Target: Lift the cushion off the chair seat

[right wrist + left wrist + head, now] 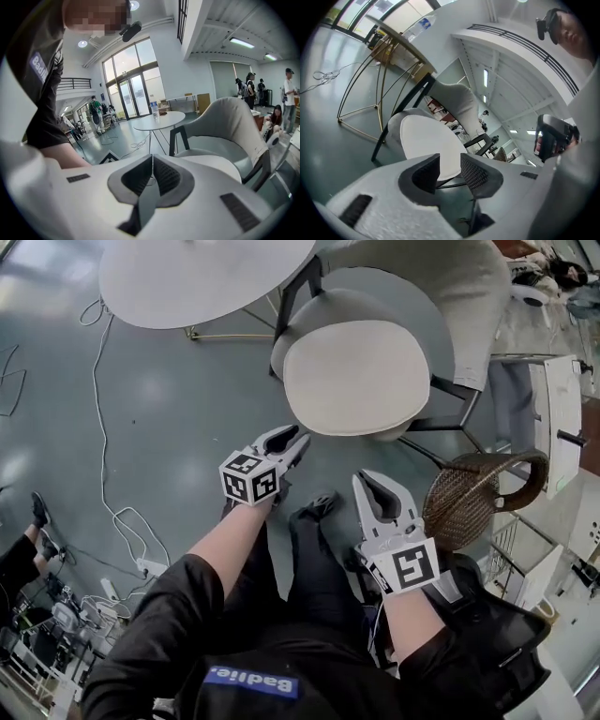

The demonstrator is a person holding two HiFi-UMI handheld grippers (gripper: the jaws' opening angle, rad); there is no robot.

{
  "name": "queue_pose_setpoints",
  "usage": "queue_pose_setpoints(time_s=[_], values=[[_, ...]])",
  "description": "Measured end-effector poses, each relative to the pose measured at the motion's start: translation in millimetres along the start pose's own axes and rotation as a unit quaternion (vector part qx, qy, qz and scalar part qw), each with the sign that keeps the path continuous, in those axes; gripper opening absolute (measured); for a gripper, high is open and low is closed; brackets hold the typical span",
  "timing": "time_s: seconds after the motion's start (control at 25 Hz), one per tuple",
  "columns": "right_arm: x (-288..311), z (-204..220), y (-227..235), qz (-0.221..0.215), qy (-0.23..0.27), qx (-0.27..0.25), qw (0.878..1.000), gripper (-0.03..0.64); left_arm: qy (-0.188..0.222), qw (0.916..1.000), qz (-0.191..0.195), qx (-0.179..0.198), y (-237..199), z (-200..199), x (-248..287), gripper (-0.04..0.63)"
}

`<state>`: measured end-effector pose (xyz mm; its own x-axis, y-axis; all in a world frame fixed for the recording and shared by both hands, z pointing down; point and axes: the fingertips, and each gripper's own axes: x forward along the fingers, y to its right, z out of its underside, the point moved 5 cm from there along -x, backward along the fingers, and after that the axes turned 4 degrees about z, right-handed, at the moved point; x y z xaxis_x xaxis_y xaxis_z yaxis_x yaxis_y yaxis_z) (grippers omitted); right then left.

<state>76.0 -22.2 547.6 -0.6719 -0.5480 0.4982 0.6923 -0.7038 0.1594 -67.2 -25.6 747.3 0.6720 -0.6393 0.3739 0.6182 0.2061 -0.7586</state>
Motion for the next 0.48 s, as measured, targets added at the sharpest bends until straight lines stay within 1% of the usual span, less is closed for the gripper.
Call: queue_pose_setpoints(time_s=[0.2,0.36,0.48], values=[[2,22,4,-0.006,-0.02,-0.004,1.0,0.029,0.009,0.9978,-0.01,-0.065,-36,22,20,0.168],[-1,39,10,-0.008,-0.036,-0.004,0.999,0.029,0.019,0.9936,-0.012,-0.11,-54,39,33,0.188],[-1,52,13,-0.01,-0.047,-0.004,0.999,0.029,0.035,0.9895,-0.005,-0.14,-65,47,42,0.199]])
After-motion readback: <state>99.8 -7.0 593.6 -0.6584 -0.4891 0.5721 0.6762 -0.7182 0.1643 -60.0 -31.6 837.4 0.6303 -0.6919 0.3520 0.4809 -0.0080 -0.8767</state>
